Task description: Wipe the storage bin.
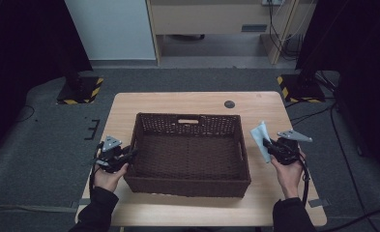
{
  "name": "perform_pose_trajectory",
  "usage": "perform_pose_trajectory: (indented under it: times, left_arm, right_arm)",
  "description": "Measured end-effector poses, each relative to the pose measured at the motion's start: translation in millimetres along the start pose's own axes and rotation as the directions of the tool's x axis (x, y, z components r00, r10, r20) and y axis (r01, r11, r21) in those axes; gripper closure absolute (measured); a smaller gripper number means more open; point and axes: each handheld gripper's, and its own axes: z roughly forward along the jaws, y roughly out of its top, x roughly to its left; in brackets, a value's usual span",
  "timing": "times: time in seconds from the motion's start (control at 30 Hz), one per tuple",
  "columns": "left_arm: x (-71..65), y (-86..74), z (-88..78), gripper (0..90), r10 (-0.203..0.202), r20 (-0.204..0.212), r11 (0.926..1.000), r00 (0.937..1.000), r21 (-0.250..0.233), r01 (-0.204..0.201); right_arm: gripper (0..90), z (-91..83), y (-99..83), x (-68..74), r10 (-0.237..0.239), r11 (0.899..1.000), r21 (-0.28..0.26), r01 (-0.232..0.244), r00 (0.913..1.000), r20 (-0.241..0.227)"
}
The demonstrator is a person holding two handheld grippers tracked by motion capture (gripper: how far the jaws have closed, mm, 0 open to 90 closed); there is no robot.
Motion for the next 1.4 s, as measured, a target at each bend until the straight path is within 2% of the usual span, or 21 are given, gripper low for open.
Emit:
perform_pose_trajectory:
  times: [0.17, 0.2, 0.27, 0.33, 0.43, 0.47, 0.5, 0.57, 0.6, 0.67, 0.8, 0.83, 0.9, 0.97, 1.0, 1.03, 1.13, 1.17, 1.2, 1.27, 1.4]
  left_arm:
    - [-1.2, 0.2, 0.2, 67.4, -0.002, -0.007, 1.0000, 1.0000, 0.001, 0.002]
    - [-1.1, 0.2, 0.1, 67.4, -0.003, -0.007, 1.0000, 1.0000, 0.003, 0.003]
    - [-1.1, 0.3, 0.3, 67.4, -0.001, -0.007, 1.0000, 1.0000, 0.002, 0.001]
    - [-1.1, 0.4, 0.3, 67.3, 0.001, -0.008, 1.0000, 1.0000, 0.003, -0.001]
    - [-1.0, 0.3, 0.4, 67.3, 0.000, -0.007, 1.0000, 1.0000, 0.002, 0.000]
    - [-0.8, 0.4, 0.3, 67.1, 0.000, -0.007, 1.0000, 1.0000, 0.003, 0.000]
    - [-0.8, 0.4, 0.3, 67.1, -0.001, -0.006, 1.0000, 1.0000, 0.004, 0.001]
    - [-0.8, 0.4, 0.3, 67.1, 0.000, -0.007, 1.0000, 1.0000, 0.003, 0.000]
    - [-0.7, 0.3, 0.3, 67.0, -0.001, -0.006, 1.0000, 1.0000, 0.003, 0.001]
    - [-0.5, 0.0, 0.3, 66.9, -0.001, -0.005, 1.0000, 1.0000, 0.001, 0.001]
    - [-0.5, 0.0, 0.3, 66.7, 0.002, -0.005, 1.0000, 1.0000, 0.000, -0.002]
    - [-0.5, 0.0, 0.3, 66.7, 0.002, -0.005, 1.0000, 1.0000, 0.000, -0.002]
    - [-0.5, 0.0, 0.4, 66.7, 0.002, -0.004, 1.0000, 1.0000, 0.000, -0.002]
    - [-0.5, 0.2, 0.5, 66.7, 0.000, -0.004, 1.0000, 1.0000, 0.001, 0.000]
    - [-0.4, 0.1, 0.5, 66.7, -0.001, -0.004, 1.0000, 1.0000, 0.001, 0.001]
    - [-0.3, 0.0, 0.4, 66.7, -0.002, -0.004, 1.0000, 1.0000, 0.001, 0.002]
    - [-0.3, -0.1, 0.5, 66.8, -0.006, -0.003, 1.0000, 1.0000, -0.001, 0.006]
    - [-0.3, 0.0, 0.5, 66.8, -0.006, -0.003, 1.0000, 1.0000, 0.000, 0.006]
    - [-0.3, 0.0, 0.5, 66.8, -0.007, -0.003, 1.0000, 1.0000, 0.000, 0.007]
    - [-0.2, 0.1, 0.6, 66.9, -0.009, -0.002, 1.0000, 1.0000, 0.000, 0.009]
    - [-0.6, 0.2, 0.5, 67.1, -0.009, -0.007, 1.0000, 0.9999, 0.001, 0.009]
  right_arm:
    - [83.1, 15.4, 8.2, 4.9, -0.015, 1.000, 0.003, 0.015, 0.9998, 0.010]
    - [83.1, 25.6, 13.4, 8.3, -0.017, 1.000, -0.004, 0.017, 0.9998, 0.010]
    - [83.1, 29.3, 14.9, 9.9, -0.018, 1.000, -0.005, 0.018, 0.9998, 0.010]
    - [83.1, 40.7, 16.4, 14.1, -0.038, 0.999, 0.001, 0.038, 0.9993, 0.001]
    - [83.2, 53.0, 13.2, 17.4, -0.052, 0.998, 0.017, 0.053, 0.9979, -0.039]
    - [83.3, 56.6, 10.0, 18.9, -0.078, 0.997, 0.018, 0.080, 0.9943, -0.072]
    - [83.3, 56.6, 10.0, 18.9, -0.078, 0.997, 0.018, 0.080, 0.9943, -0.072]
    - [83.4, 58.1, 7.3, 18.7, -0.068, 0.998, 0.012, 0.069, 0.9914, -0.112]
    - [83.4, 60.5, 4.0, 18.3, -0.074, 0.997, 0.017, 0.077, 0.9865, -0.146]
    - [83.4, 62.2, 2.4, 18.5, -0.081, 0.996, 0.022, 0.086, 0.9847, -0.154]
    - [83.5, 74.9, -8.9, 24.5, -0.098, 0.986, 0.118, 0.119, 0.9801, -0.173]
    - [83.5, 74.9, -8.9, 24.5, -0.098, 0.986, 0.118, 0.119, 0.9801, -0.173]
    - [83.5, 81.0, -12.6, 26.0, -0.112, 0.979, 0.153, 0.138, 0.9794, -0.168]
    - [83.5, 84.5, -14.1, 27.2, -0.100, 0.977, 0.169, 0.127, 0.9816, -0.163]
    - [83.5, 86.9, -15.5, 27.9, -0.077, 0.978, 0.182, 0.107, 0.9833, -0.165]
    - [83.5, 87.2, -15.6, 27.7, -0.076, 0.976, 0.186, 0.108, 0.9821, -0.172]
    - [83.6, 80.2, -10.2, 23.4, -0.062, 0.985, 0.150, 0.090, 0.9822, -0.177]
    - [83.6, 69.5, -2.4, 17.9, -0.043, 0.996, 0.076, 0.057, 0.9826, -0.181]
    - [83.6, 69.5, -2.4, 17.9, -0.043, 0.996, 0.076, 0.057, 0.9826, -0.181]
    - [83.6, 57.1, 7.3, 13.6, -0.040, 0.999, 0.001, 0.041, 0.9801, -0.194]
    - [83.6, 39.6, 21.8, 14.9, -0.067, 0.992, -0.115, 0.042, 0.9733, -0.219]
